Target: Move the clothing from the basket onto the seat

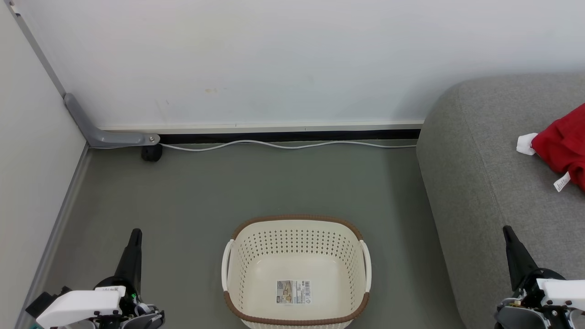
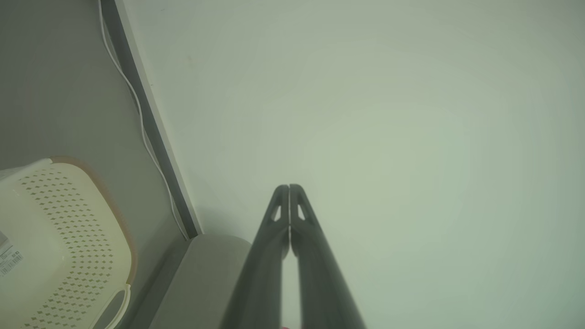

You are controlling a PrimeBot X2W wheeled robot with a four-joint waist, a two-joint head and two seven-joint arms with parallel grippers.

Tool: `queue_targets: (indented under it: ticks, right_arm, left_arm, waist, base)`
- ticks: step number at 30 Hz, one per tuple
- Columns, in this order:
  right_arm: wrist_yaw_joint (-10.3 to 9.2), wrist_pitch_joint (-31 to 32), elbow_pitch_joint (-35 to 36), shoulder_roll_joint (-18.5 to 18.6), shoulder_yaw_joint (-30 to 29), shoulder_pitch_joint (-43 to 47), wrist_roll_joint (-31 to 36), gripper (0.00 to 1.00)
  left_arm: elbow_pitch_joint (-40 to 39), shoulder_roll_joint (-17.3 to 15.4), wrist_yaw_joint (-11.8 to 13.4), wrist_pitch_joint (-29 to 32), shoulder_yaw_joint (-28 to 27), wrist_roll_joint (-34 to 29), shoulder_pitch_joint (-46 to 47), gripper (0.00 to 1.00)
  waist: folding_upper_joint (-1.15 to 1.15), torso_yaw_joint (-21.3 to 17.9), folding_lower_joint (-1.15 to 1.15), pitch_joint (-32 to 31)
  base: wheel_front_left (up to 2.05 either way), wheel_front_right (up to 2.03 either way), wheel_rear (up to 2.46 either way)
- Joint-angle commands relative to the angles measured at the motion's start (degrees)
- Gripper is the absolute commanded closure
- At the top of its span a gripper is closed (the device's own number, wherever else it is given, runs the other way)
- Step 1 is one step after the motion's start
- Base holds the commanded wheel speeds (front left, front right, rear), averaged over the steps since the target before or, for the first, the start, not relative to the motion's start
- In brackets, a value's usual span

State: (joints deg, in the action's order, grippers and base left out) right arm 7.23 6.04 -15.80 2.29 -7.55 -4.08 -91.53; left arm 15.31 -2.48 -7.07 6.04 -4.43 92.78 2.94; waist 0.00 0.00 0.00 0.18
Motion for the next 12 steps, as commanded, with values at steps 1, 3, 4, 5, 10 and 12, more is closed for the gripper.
queue_targets:
  ticks: [1,3,4,5,10,12]
  right_arm:
    - [0.25,0.5,1.78,0.59,0.97,-2.11,-0.58,1.0]
    - [0.25,0.5,1.78,0.59,0.97,-2.11,-0.58,1.0]
    - [0.25,0.5,1.78,0.59,0.97,-2.11,-0.58,1.0]
    - [0.25,0.5,1.78,0.59,0.97,-2.11,-0.58,1.0]
    - [0.25,0.5,1.78,0.59,0.97,-2.11,-0.58,1.0]
    - [0.25,0.5,1.78,0.59,0.97,-2.11,-0.58,1.0]
  left_arm:
    - [-1.28,-0.6,-0.42,0.27,-1.86,-0.42,3.23,1.0]
    - [-1.27,-0.59,-0.42,0.28,-1.87,-0.44,3.23,1.0]
    - [-1.27,-0.59,-0.42,0.28,-1.88,-0.44,3.23,1.0]
    - [-1.27,-0.58,-0.42,0.29,-1.88,-0.44,3.23,1.0]
    - [-1.27,-0.57,-0.42,0.31,-1.91,-0.47,3.23,1.0]
    - [-1.27,-0.56,-0.42,0.32,-1.92,-0.47,3.23,1.0]
  waist:
    - [0.0,0.0,0.0,0.0]
    - [0.0,0.0,0.0,0.0]
    - [0.0,0.0,0.0,0.0]
    - [0.0,0.0,0.0,0.0]
    - [0.0,0.0,0.0,0.0]
    - [0.0,0.0,0.0,0.0]
  base:
    - [0.0,0.0,0.0]
    - [0.0,0.0,0.0]
    - [0.0,0.0,0.0]
    - [0.0,0.0,0.0]
    - [0.0,0.0,0.0]
    - [0.0,0.0,0.0]
